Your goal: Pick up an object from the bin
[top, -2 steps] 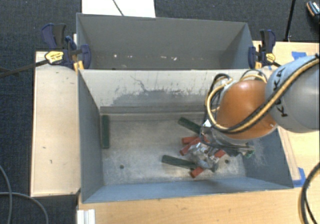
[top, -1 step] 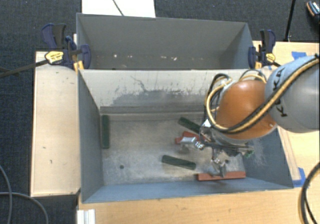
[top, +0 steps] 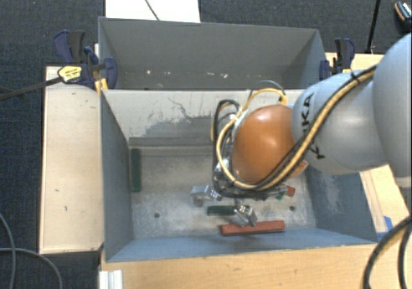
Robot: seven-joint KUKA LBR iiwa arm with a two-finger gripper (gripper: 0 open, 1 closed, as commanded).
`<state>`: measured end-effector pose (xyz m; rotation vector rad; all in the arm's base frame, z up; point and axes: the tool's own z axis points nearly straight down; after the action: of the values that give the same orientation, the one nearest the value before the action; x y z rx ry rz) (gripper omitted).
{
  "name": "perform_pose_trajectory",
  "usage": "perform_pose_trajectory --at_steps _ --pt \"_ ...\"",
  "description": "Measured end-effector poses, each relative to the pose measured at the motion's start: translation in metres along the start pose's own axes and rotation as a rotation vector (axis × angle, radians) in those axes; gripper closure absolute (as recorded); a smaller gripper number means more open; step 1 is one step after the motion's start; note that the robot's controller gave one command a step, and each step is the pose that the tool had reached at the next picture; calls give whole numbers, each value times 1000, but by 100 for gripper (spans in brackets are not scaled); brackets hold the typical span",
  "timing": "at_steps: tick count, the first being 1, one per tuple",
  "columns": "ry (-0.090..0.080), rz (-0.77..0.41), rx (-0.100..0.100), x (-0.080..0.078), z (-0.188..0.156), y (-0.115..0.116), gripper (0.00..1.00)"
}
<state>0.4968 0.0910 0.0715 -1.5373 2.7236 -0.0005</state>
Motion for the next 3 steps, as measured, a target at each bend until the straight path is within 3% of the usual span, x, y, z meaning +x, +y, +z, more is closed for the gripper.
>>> perform_pose_trajectory --at_steps 1,2,3 --pt "9 3 -5 3 1 -1 100" --pt "4 1 -1 2 0 -1 0" --pt "10 57 -2 38 1 -51 0"
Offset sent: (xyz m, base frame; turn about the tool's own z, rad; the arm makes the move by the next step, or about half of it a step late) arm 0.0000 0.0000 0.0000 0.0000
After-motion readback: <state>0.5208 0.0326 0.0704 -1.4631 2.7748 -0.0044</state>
